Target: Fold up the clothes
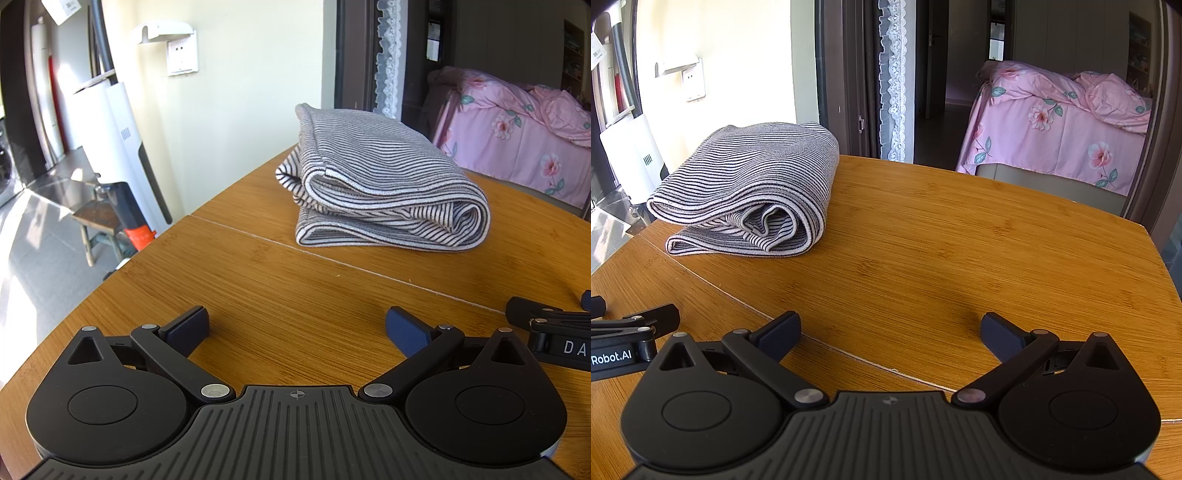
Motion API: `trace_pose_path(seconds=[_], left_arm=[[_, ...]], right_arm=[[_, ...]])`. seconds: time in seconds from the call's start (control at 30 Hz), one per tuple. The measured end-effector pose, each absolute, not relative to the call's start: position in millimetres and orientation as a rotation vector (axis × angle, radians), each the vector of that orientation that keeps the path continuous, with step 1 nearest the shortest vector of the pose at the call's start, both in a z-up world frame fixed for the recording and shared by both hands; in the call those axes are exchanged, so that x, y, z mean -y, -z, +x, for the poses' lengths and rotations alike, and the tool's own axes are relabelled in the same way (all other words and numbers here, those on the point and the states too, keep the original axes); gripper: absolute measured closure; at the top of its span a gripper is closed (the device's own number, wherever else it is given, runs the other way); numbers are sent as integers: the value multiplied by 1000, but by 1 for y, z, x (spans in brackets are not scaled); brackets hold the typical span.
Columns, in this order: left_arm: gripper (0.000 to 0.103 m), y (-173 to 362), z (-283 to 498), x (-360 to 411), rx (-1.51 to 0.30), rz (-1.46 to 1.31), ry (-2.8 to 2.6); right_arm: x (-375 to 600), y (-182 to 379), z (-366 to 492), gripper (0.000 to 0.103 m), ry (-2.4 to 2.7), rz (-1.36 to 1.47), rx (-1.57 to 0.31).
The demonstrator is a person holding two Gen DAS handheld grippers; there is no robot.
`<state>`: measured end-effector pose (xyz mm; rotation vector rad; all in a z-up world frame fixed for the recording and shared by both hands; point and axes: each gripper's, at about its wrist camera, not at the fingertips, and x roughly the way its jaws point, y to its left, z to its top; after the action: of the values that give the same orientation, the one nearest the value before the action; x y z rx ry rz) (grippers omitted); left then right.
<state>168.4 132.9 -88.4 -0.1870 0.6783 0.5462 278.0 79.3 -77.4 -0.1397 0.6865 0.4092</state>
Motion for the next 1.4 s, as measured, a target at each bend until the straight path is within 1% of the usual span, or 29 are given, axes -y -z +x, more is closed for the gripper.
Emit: trace_pose_path(seconds=[0.23, 0.63, 1.4], left_arm=[[0, 88, 171, -136, -679, -178, -511], [0, 83, 168, -138, -743, -192, -502], [0, 84, 165, -137, -726, -197, -524]], right_arm=[[-79, 77, 278, 0, -409, -140, -686], [-79, 77, 277, 0, -421, -145, -685], [-78, 78, 277, 0, -424, -146, -684]])
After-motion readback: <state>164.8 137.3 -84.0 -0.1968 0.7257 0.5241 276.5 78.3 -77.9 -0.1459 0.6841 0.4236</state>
